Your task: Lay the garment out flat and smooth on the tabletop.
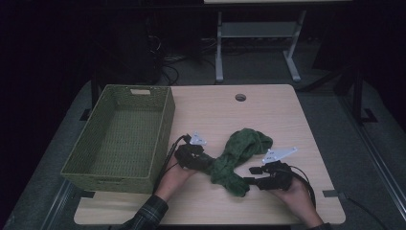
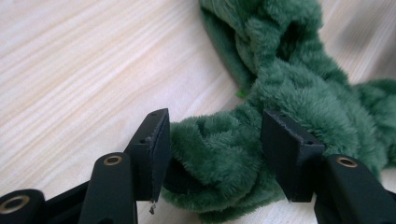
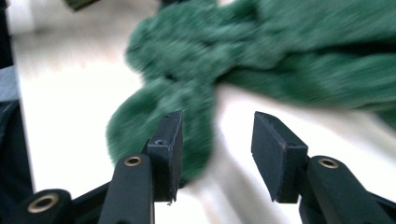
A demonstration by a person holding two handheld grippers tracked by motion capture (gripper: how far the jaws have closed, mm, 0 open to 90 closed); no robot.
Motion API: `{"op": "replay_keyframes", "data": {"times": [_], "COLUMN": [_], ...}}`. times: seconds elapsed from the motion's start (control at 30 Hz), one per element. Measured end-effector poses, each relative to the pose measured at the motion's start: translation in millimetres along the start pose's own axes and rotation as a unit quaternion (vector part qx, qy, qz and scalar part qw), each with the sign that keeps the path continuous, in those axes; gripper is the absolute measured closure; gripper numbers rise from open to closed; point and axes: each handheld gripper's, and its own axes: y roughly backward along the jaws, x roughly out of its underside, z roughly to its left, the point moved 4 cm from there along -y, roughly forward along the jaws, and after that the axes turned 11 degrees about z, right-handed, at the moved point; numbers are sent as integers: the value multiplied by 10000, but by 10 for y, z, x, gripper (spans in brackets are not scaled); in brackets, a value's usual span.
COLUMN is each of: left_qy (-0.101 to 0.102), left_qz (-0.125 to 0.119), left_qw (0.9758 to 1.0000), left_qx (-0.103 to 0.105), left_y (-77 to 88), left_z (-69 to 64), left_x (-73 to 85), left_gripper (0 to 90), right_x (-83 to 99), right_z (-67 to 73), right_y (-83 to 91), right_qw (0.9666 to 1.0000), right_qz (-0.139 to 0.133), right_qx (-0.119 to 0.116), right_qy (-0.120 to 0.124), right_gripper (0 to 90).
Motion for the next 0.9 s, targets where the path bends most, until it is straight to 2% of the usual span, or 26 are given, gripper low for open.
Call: {"op": "replay_keyframes", "data": {"times": [0.13, 0.27, 0.37, 0.47, 0.6, 0.73, 0.9], "left_qy": [-101, -144, -167, -213, -222, -179, -128], "left_qz": [85, 136, 160, 202, 162, 79, 21], "left_qw": [9999, 9998, 9997, 9995, 9996, 9997, 9987], "left_qx": [-39, -29, 49, 124, 96, 170, 494], "left_y": [-55, -93, -109, -108, -55, 34, 150], "left_z": [-5, 4, -5, -21, -40, -86, -208], "left_x": [18, 32, 36, 36, 31, 49, 134], "left_gripper": [445, 480, 552, 645, 754, 774, 776], "right_x": [52, 58, 69, 74, 74, 88, 144], "right_z": [91, 105, 104, 114, 125, 76, -94], "right_y": [-121, -207, -235, -243, -220, -159, -43], "right_qw": [9999, 9995, 9990, 9987, 9985, 9984, 9978], "right_qz": [143, 315, 416, 439, 464, 477, 526], "right_qx": [-82, -63, -16, -67, -51, 101, 350], "right_qy": [8, 68, 170, 234, 301, 286, 188], "right_gripper": [520, 560, 636, 719, 844, 866, 871]}}
